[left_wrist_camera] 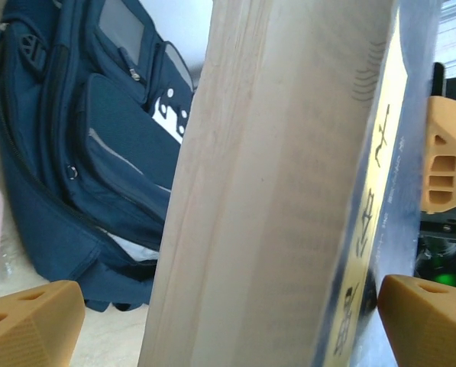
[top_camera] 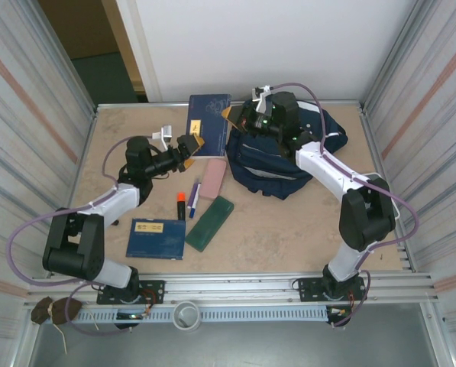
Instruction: Pack the student bag
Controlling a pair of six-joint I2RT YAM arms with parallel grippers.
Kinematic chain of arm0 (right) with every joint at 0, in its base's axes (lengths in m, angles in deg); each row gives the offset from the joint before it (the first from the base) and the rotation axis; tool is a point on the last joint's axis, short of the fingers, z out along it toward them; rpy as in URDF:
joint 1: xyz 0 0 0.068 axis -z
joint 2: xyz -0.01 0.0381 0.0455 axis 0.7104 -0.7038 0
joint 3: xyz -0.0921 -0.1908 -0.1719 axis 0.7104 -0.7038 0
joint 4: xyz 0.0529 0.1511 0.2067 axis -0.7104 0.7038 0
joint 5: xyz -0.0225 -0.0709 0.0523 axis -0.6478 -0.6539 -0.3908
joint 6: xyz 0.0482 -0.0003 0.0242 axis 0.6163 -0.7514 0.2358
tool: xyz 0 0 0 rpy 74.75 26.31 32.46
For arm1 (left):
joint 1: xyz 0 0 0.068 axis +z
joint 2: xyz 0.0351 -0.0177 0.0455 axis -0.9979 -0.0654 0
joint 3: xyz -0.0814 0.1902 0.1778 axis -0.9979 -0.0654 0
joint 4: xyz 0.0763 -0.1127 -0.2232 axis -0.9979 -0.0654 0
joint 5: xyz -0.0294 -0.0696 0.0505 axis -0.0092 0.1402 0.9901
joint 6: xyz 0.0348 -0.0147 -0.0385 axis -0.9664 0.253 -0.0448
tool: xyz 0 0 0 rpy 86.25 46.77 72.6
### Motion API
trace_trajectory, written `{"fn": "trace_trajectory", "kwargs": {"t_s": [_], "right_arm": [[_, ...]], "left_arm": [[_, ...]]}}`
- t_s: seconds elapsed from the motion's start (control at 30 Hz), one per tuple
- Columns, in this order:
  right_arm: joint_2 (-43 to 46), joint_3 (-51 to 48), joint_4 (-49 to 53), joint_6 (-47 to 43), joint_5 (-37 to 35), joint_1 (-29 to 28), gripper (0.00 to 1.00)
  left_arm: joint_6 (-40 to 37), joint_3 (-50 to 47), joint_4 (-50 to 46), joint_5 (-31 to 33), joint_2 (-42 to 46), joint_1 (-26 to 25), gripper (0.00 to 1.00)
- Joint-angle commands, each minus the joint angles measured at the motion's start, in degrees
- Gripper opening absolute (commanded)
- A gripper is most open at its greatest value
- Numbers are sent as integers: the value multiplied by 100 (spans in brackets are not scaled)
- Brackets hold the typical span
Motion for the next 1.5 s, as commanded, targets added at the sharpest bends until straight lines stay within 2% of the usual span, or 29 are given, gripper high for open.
{"fn": "trace_trajectory", "kwargs": {"t_s": [0.0, 0.13, 0.47, 0.73, 0.83, 0.87, 0.9, 1.03, 1.17, 1.33, 1.47], "right_arm": [[210, -149, -488, 207, 162, 46, 0], [202, -238, -460, 166, 149, 160, 0], [198, -481, -253, -54, 92, 424, 0], [118, -522, -178, -192, 15, 401, 0], [124, -557, -10, -438, -30, 424, 0], [160, -563, 177, -629, -56, 453, 2], [224, -583, 422, -866, -82, 496, 9], [504, -469, 2184, -2660, -547, 682, 42], [523, -153, 4018, -4781, -2039, 695, 61], [-93, 312, 4926, -6259, -3196, 604, 69], [-691, 724, 5247, -7015, -3592, 361, 71]], "left_arm": [[321, 158, 613, -287, -5, -17, 95], [267, 141, 567, -242, 127, 7, 89], [325, 205, 565, -285, 234, 97, 59], [219, 415, 466, -469, 24, 71, 21], [-15, 471, 214, -507, -17, 113, 3], [-164, 497, 29, -529, -9, 154, 0], [-375, 540, -230, -550, 21, 204, 0], [-1378, 721, -1580, -569, 222, 407, 0], [-2025, 716, -2487, -191, 485, 449, 0], [-2155, 593, -2691, -73, 581, 466, 0], [-2191, 575, -2801, -64, 645, 466, 0]]}}
